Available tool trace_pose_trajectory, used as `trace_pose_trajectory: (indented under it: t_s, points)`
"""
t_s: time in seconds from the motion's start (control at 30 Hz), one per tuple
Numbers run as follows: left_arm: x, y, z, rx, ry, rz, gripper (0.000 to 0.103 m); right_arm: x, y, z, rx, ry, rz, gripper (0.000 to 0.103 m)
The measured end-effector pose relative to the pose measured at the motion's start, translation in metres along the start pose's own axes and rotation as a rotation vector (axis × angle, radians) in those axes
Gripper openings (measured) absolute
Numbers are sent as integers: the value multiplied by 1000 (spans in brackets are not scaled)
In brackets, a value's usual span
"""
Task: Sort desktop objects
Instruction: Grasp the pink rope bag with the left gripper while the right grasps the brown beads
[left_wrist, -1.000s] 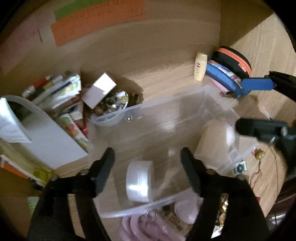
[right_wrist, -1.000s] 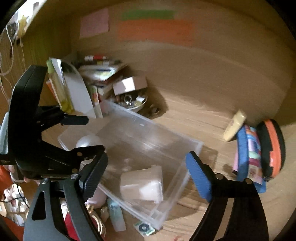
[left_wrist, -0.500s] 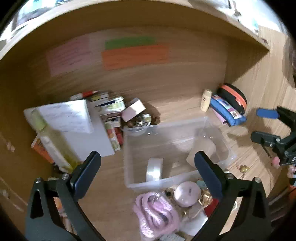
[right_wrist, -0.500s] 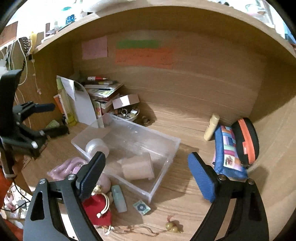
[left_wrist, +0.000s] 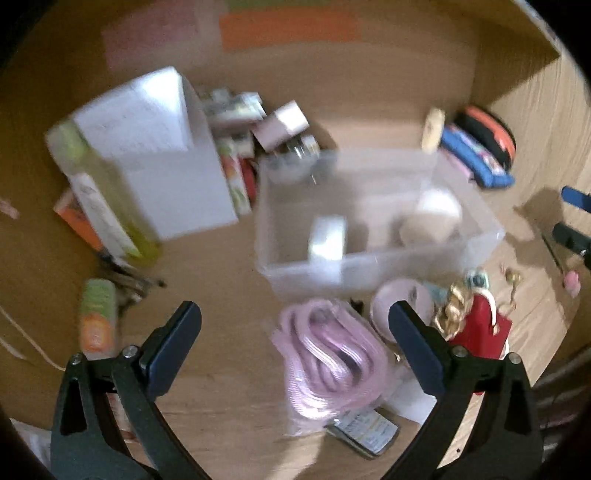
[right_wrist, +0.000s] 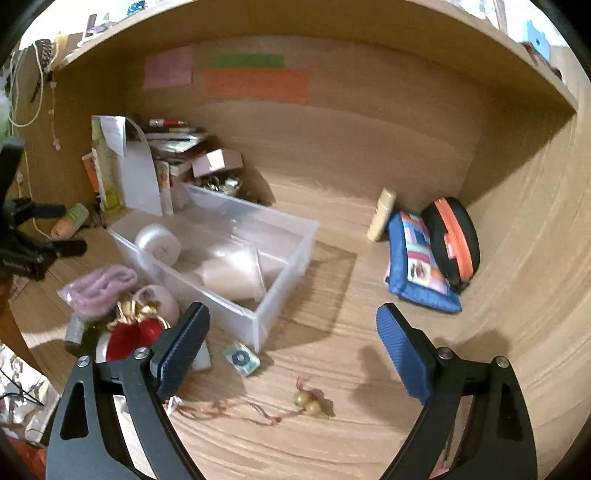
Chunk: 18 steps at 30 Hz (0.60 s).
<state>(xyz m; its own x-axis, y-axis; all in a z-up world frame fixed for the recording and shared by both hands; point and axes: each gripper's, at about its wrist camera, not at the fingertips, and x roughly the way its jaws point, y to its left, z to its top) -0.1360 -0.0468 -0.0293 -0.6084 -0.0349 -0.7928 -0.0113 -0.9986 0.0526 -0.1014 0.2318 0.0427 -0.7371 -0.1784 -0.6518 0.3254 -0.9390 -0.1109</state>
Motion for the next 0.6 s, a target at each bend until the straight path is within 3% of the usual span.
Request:
trace_pose_trajectory:
  t_s: [0.13, 0.43, 0.6]
  points:
    - [30, -6, -7, -15, 114, -52, 103, 9, -7, -15, 9, 36, 4, 90]
    - [62, 2, -22, -90, 206, -52, 103, 51, -15, -63, 11, 147, 23, 90]
    - [71, 4, -33, -83, 254, -88, 103, 64, -28, -80, 54, 172, 55, 77]
